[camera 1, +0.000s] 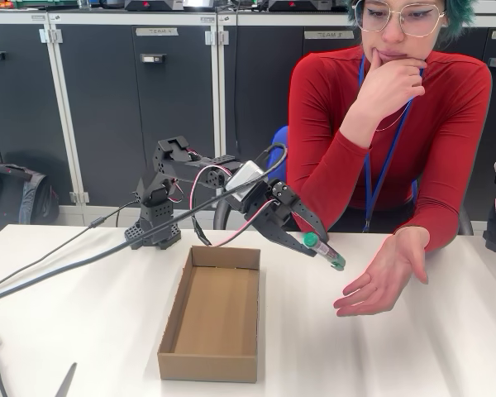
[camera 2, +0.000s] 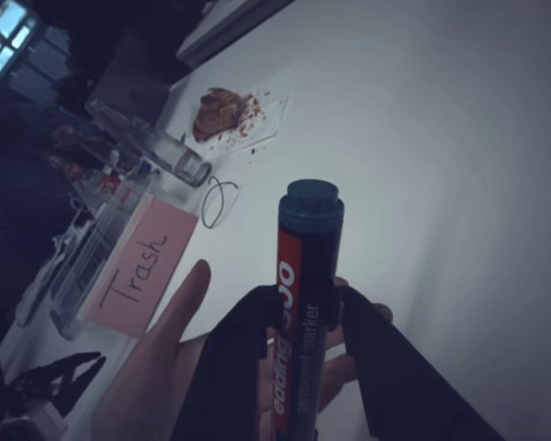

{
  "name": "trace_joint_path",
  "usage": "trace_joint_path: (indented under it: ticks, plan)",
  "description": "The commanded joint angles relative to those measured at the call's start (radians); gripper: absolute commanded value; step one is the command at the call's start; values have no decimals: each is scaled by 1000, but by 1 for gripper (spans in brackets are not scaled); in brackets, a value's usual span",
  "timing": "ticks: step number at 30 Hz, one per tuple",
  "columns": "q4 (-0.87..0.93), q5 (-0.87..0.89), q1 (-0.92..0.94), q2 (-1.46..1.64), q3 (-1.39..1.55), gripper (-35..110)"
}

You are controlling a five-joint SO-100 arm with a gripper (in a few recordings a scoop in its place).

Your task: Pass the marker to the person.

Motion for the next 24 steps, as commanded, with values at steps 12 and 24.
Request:
trace_joint_path:
  ticks: [12,24]
  plan:
    - [-163,-80,-91,-115,-135,-5]
    - [-181,21,-58,-92,-109,-5]
